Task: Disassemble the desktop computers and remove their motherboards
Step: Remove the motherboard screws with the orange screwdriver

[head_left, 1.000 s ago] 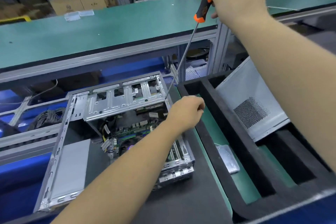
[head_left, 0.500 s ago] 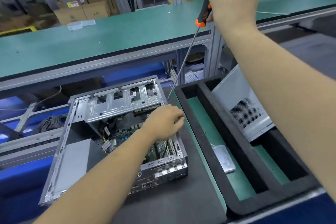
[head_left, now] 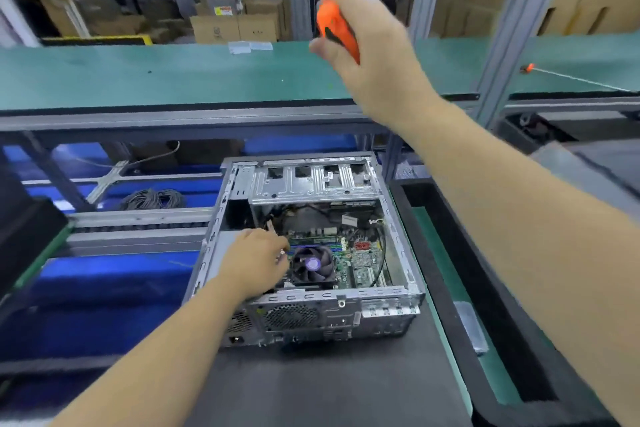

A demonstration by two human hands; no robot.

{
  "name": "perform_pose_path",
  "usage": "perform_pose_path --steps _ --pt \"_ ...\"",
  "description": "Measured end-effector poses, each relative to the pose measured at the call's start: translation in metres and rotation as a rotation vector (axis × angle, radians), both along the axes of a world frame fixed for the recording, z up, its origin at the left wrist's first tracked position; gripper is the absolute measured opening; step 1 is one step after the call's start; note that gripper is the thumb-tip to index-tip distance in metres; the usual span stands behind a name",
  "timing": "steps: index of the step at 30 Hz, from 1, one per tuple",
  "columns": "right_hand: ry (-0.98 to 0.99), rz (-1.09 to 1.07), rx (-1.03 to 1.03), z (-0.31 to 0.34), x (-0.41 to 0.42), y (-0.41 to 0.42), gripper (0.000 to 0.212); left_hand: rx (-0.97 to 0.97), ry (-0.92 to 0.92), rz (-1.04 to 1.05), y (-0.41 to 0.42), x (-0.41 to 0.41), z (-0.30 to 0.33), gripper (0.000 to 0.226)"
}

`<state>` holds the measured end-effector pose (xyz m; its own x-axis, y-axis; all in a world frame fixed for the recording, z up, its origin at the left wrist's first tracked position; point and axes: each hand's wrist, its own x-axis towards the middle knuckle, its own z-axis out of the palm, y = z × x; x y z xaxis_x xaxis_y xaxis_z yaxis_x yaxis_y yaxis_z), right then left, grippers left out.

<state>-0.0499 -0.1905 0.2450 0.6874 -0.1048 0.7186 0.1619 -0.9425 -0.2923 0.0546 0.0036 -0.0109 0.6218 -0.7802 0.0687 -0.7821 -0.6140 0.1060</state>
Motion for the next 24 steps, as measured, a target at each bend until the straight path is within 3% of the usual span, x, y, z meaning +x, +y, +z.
perform_pose_path --steps 5,10,14,19,24 --pt "0.452 -0.168 -0.035 -0.099 0.001 -0.004 0.043 -0.094 0.037 0.004 0.008 0.003 -0.012 0.031" --pt "0.733 -0.485 -0.193 -0.199 -0.032 -0.025 0.043 -0.126 0.01 0.017 0.006 0.005 -0.02 0.035" --pt "0.729 -0.702 -0.253 -0.241 -0.057 -0.034 0.03 -0.149 0.023 0.154 0.004 0.007 -0.022 0.05" --pt "0.689 -0.771 -0.045 -0.251 -0.051 -0.034 0.028 -0.101 -0.066 0.199 -0.006 0.056 0.006 0.054" --pt "0.764 -0.787 -0.127 -0.254 -0.049 -0.035 0.022 -0.008 0.011 0.241 -0.024 0.091 0.005 0.056"
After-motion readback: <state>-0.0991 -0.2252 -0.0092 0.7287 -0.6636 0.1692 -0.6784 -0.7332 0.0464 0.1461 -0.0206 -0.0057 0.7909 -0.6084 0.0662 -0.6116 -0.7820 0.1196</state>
